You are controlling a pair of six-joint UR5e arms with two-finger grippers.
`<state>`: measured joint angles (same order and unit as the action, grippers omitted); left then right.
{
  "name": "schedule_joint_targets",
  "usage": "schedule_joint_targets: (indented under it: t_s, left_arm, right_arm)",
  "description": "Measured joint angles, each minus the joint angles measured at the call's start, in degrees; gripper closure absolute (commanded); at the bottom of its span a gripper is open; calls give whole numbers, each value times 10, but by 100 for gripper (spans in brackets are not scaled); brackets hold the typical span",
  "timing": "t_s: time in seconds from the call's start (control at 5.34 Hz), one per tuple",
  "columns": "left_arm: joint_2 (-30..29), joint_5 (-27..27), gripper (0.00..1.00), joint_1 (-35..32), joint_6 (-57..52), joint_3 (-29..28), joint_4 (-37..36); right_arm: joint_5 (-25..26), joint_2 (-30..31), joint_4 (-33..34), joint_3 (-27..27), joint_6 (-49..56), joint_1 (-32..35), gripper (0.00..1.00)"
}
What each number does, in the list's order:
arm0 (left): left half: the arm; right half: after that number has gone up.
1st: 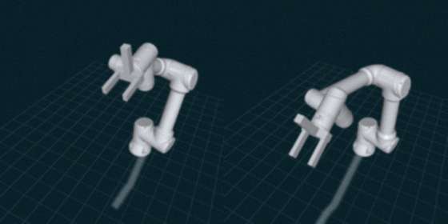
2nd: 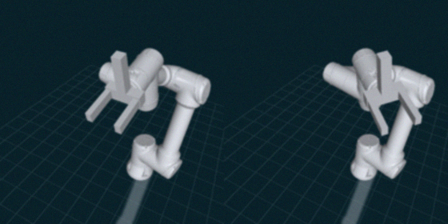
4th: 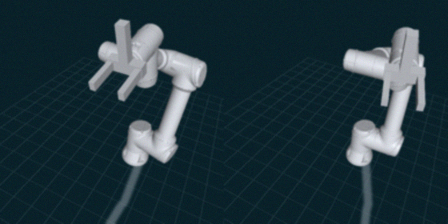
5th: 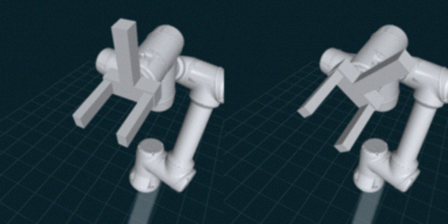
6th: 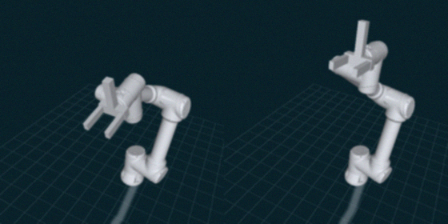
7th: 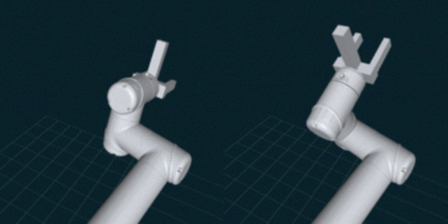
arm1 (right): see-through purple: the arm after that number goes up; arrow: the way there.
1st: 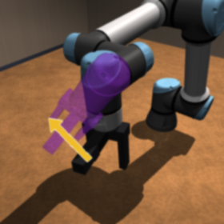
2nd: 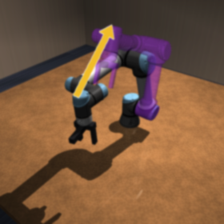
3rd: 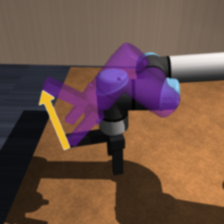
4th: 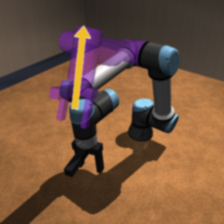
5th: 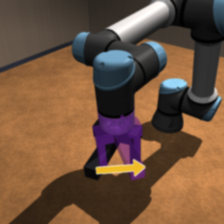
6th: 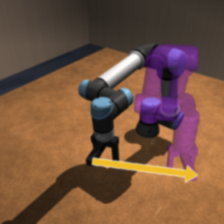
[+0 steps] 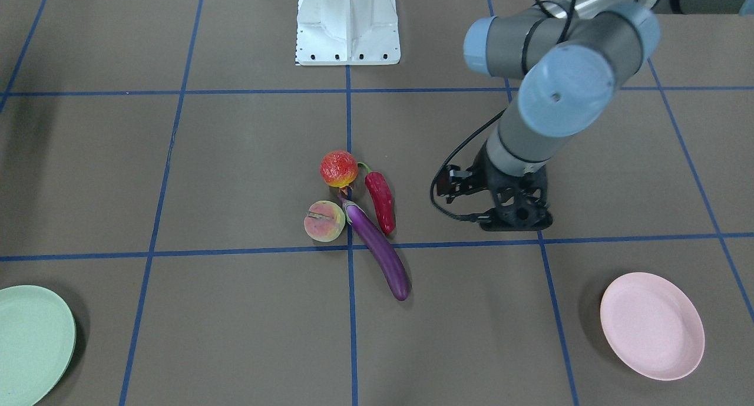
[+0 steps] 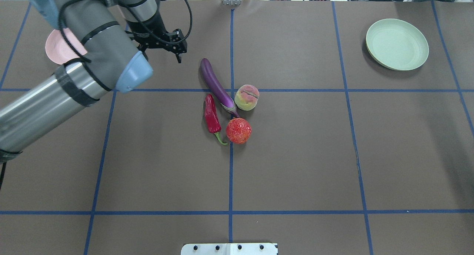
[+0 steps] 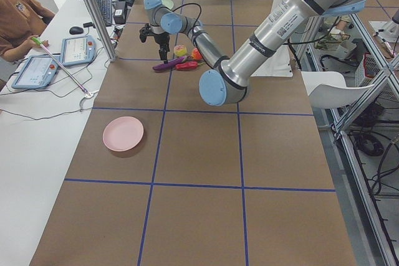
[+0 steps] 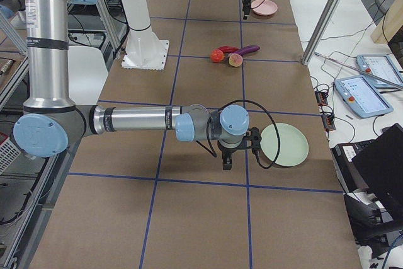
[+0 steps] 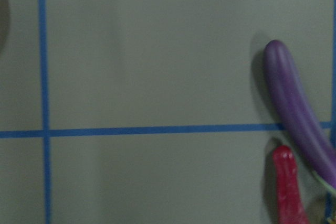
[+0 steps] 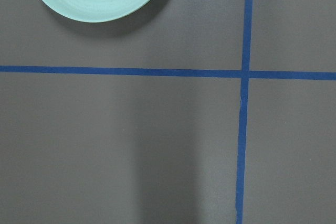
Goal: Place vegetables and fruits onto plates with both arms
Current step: 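Reach the left gripper down to the purple eggplant and grasp it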
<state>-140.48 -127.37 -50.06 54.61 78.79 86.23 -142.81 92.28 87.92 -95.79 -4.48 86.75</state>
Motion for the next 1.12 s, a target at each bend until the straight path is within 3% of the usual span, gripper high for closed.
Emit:
schedule_joint_targets:
  t_s: [0.19, 0.37, 1.12]
  left_arm:
    - [-39, 13, 1, 17, 69, -90, 91]
    - [-66, 44, 3, 34, 105, -145, 134]
    - [-86, 161, 3, 86, 201, -249, 256]
  right_arm:
    - [-1, -3, -3, 0, 0, -1, 0]
    - [-2, -6, -3, -1, -2, -1, 0]
    - [-2, -9, -4, -10, -5, -1, 0]
